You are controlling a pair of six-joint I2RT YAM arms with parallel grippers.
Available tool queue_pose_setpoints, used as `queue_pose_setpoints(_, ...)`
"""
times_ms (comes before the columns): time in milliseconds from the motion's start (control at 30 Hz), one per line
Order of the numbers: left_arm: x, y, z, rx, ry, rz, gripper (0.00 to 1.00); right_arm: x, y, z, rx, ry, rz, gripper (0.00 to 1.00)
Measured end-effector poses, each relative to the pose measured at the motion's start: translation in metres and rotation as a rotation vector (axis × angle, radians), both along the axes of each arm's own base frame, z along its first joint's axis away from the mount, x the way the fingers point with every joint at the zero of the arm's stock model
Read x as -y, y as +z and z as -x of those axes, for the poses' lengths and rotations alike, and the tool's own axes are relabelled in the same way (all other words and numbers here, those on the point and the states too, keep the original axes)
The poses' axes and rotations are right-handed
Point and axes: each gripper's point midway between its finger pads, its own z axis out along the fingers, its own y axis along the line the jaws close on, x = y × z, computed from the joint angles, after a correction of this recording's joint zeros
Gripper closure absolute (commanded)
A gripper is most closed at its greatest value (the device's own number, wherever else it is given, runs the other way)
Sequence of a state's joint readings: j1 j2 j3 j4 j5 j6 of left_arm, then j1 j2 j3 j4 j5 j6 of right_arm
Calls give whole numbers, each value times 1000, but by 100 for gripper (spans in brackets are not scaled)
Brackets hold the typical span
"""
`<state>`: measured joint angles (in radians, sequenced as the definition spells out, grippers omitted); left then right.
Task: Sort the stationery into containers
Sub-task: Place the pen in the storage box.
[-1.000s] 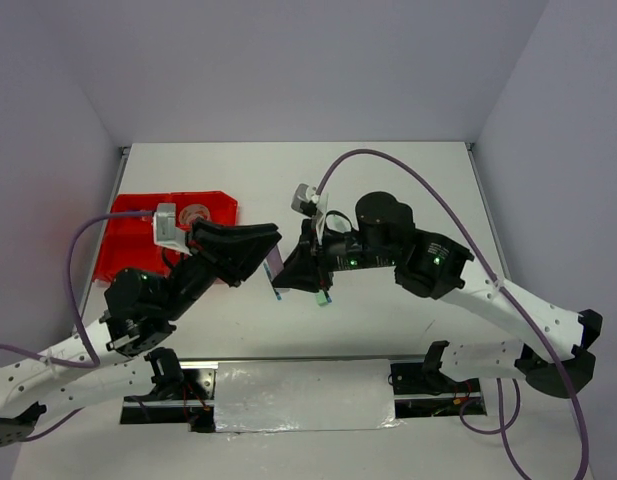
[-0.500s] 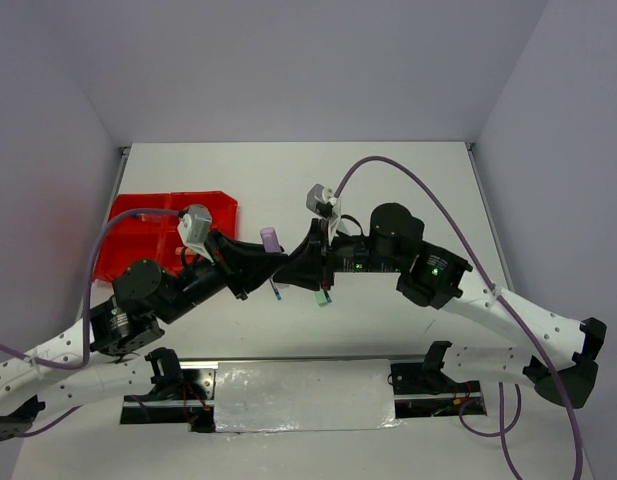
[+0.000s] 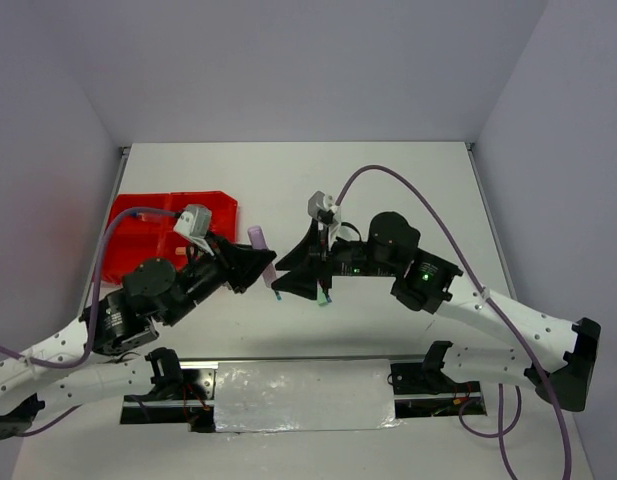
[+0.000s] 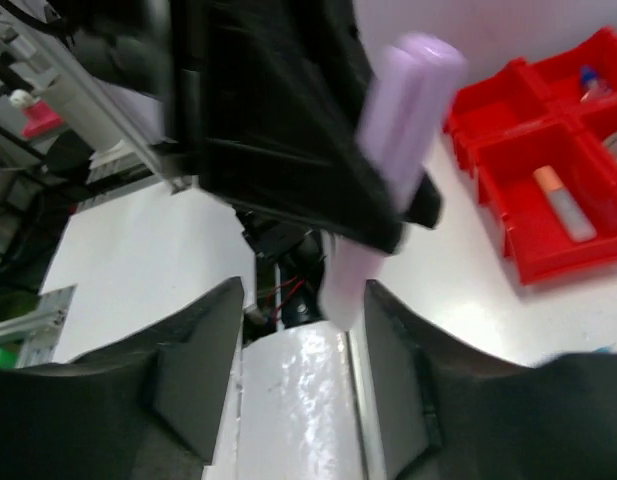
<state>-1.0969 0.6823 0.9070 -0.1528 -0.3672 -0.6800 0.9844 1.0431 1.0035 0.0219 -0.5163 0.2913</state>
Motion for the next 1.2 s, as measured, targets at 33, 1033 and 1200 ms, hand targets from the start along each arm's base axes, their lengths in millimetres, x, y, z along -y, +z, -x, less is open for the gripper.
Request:
queue_pose_setpoints(33, -5, -6, -7, -28, 52, -21, 100, 1, 2, -2, 9, -11, -7, 29)
queue_pose_setpoints(1033, -235, -210, -147, -901, 1325, -76, 95, 80, -69, -66, -22, -544, 101, 0)
queue_pose_setpoints(1200, -228, -240, -150, -960, 1289, -63, 83, 87, -81, -69, -47, -590, 113, 0)
